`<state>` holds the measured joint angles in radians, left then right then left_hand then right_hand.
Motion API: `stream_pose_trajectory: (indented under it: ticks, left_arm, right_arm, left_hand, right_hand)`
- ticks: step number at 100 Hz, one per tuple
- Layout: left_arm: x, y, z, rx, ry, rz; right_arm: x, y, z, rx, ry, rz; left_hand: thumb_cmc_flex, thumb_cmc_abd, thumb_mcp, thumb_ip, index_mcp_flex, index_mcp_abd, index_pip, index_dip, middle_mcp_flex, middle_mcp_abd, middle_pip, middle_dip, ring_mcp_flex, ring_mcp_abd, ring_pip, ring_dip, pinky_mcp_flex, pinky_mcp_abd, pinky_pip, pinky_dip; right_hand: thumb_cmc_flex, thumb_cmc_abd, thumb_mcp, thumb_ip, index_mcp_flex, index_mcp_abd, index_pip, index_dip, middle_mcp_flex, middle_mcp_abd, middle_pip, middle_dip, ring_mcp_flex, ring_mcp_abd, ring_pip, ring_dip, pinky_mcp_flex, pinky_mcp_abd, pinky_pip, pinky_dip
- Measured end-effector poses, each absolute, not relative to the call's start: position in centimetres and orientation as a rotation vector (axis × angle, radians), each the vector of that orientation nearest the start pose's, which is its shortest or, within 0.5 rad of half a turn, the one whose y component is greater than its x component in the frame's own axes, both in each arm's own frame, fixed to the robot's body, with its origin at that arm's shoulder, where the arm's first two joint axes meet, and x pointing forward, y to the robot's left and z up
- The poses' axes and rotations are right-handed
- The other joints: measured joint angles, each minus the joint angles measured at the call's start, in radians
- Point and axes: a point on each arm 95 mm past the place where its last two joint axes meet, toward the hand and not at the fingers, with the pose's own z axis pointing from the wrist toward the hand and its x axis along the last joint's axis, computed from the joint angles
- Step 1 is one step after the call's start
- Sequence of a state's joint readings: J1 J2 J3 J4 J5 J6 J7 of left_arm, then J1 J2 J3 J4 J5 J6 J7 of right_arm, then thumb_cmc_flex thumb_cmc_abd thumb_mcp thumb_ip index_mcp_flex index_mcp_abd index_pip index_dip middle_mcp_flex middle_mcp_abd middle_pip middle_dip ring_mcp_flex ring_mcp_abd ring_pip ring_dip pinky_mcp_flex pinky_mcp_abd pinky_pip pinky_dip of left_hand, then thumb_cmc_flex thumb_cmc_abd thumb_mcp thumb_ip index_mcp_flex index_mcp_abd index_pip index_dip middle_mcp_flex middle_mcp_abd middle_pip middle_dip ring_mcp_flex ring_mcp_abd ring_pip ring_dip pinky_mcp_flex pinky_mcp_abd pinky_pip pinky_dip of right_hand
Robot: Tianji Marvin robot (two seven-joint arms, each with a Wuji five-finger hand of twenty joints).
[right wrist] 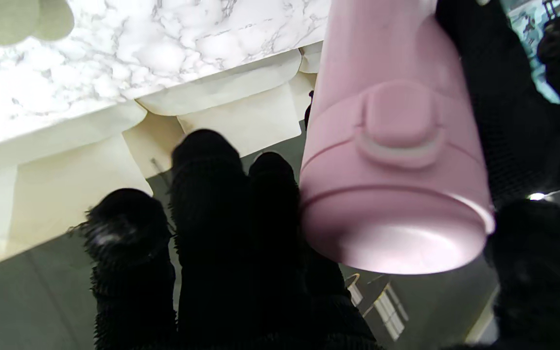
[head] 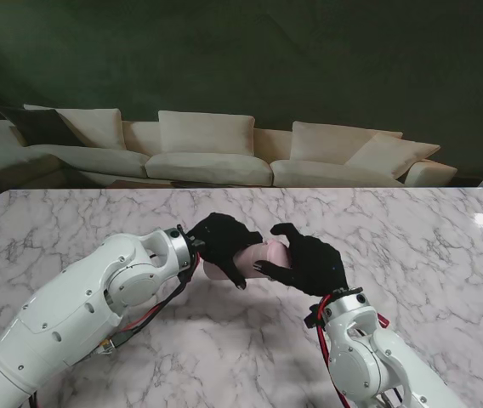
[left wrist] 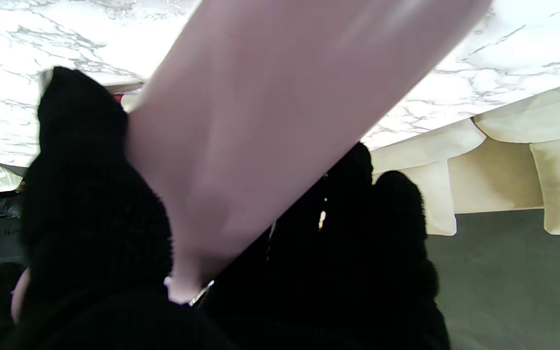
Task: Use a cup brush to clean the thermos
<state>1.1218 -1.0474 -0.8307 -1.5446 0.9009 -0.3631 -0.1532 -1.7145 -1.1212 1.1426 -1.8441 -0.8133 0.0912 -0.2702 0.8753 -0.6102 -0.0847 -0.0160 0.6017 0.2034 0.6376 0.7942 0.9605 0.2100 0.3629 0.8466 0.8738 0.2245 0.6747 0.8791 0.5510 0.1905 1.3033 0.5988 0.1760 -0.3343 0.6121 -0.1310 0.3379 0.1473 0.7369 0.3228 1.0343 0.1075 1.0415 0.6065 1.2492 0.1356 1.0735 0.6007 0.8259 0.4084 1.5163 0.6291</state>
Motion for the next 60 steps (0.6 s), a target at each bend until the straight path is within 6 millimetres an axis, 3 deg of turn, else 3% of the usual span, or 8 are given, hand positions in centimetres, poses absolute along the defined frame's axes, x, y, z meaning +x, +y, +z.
stream_pose_trajectory:
  ticks: [12, 21, 28, 34, 40, 45, 54, 60]
  left_arm:
    - [43.9, -11.6, -25.4, -0.630, 2.046, -1.740]
    - [44.0, -11.7, -25.4, -0.632, 2.047, -1.737]
    - [44.0, -11.7, -25.4, -0.633, 2.051, -1.733]
    - [44.0, -11.7, -25.4, -0.634, 2.053, -1.731]
    - [44.0, -11.7, -25.4, -0.634, 2.053, -1.730]
    - [44.0, -11.6, -25.4, -0.634, 2.050, -1.730]
    - [44.0, -11.5, -25.3, -0.634, 2.044, -1.729]
    - [44.0, -11.4, -25.2, -0.632, 2.041, -1.729]
  right_arm:
    - [34.6, 5.8, -28.7, 1.356, 1.142, 1.785]
    - [34.5, 5.9, -28.9, 1.364, 1.231, 1.718]
    - [34.3, 5.8, -28.8, 1.291, 1.276, 1.670]
    - [34.2, 5.5, -28.6, 1.239, 1.270, 1.655]
    - [34.1, 5.1, -28.4, 1.214, 1.239, 1.664]
    - [34.1, 4.6, -28.3, 1.203, 1.222, 1.673]
    - [34.3, 3.7, -28.1, 1.203, 1.214, 1.693]
    - [34.3, 3.2, -27.9, 1.202, 1.219, 1.733]
  left_hand:
    - [0.000, 0.000, 0.000, 0.000, 0.000, 0.000, 0.000, 0.000, 0.000, 0.000, 0.000, 0.000, 0.000, 0.000, 0.000, 0.000, 0.000, 0.000, 0.000, 0.000]
    - [0.000, 0.000, 0.000, 0.000, 0.000, 0.000, 0.000, 0.000, 0.000, 0.000, 0.000, 0.000, 0.000, 0.000, 0.000, 0.000, 0.000, 0.000, 0.000, 0.000]
    - [0.000, 0.000, 0.000, 0.000, 0.000, 0.000, 0.000, 0.000, 0.000, 0.000, 0.000, 0.001, 0.000, 0.000, 0.000, 0.000, 0.000, 0.000, 0.000, 0.000]
    - [0.000, 0.000, 0.000, 0.000, 0.000, 0.000, 0.000, 0.000, 0.000, 0.000, 0.000, 0.001, 0.000, 0.000, 0.000, 0.000, 0.000, 0.000, 0.000, 0.000]
    - [0.000, 0.000, 0.000, 0.000, 0.000, 0.000, 0.000, 0.000, 0.000, 0.000, 0.000, 0.001, 0.000, 0.000, 0.000, 0.000, 0.000, 0.000, 0.000, 0.000]
    - [0.000, 0.000, 0.000, 0.000, 0.000, 0.000, 0.000, 0.000, 0.000, 0.000, 0.000, 0.001, 0.000, 0.000, 0.000, 0.000, 0.000, 0.000, 0.000, 0.000]
    - [0.000, 0.000, 0.000, 0.000, 0.000, 0.000, 0.000, 0.000, 0.000, 0.000, 0.000, 0.001, 0.000, 0.000, 0.000, 0.000, 0.000, 0.000, 0.000, 0.000]
    - [0.000, 0.000, 0.000, 0.000, 0.000, 0.000, 0.000, 0.000, 0.000, 0.000, 0.000, 0.001, 0.000, 0.000, 0.000, 0.000, 0.000, 0.000, 0.000, 0.000]
  right_hand:
    - [-0.217, 0.133, -0.056, 0.005, -0.032, 0.005, -0.057, -0.075, 0.042, -0.008, 0.001, -0.046, 0.009, 0.066, -0.051, -0.015, 0.006, 0.053, 0.011, -0.031]
    - [-0.368, 0.207, -0.065, 0.009, -0.188, -0.065, -0.120, -0.130, -0.143, -0.008, -0.052, -0.044, -0.072, 0.077, -0.106, -0.015, -0.052, 0.053, 0.011, -0.032]
    - [-0.419, 0.227, -0.063, 0.011, -0.210, -0.099, -0.317, -0.129, -0.288, -0.007, -0.120, -0.070, -0.140, 0.079, -0.129, -0.014, -0.084, 0.051, 0.008, -0.040]
    - [-0.419, 0.225, -0.062, 0.011, -0.208, -0.122, -0.470, -0.050, -0.350, -0.006, -0.178, -0.110, -0.168, 0.090, -0.170, -0.016, -0.092, 0.051, -0.016, -0.052]
    - [-0.419, 0.225, -0.062, 0.011, -0.206, -0.133, -0.643, 0.100, -0.426, -0.005, -0.240, -0.174, -0.201, 0.094, -0.252, -0.041, -0.108, 0.051, -0.058, -0.084]
    - [-0.419, 0.225, -0.062, 0.011, -0.206, -0.134, -0.717, 0.133, -0.523, 0.000, -0.296, -0.213, -0.265, 0.096, -0.345, -0.071, -0.143, 0.051, -0.096, -0.101]
    - [-0.368, 0.222, -0.071, 0.020, -0.206, -0.135, -0.751, 0.021, -0.692, 0.020, -0.359, -0.262, -0.387, 0.101, -0.488, -0.127, -0.223, 0.049, -0.181, -0.119]
    - [-0.271, 0.221, -0.081, 0.020, -0.193, -0.135, -0.765, -0.121, -0.789, 0.021, -0.391, -0.289, -0.464, 0.105, -0.561, -0.165, -0.276, 0.006, -0.246, -0.139]
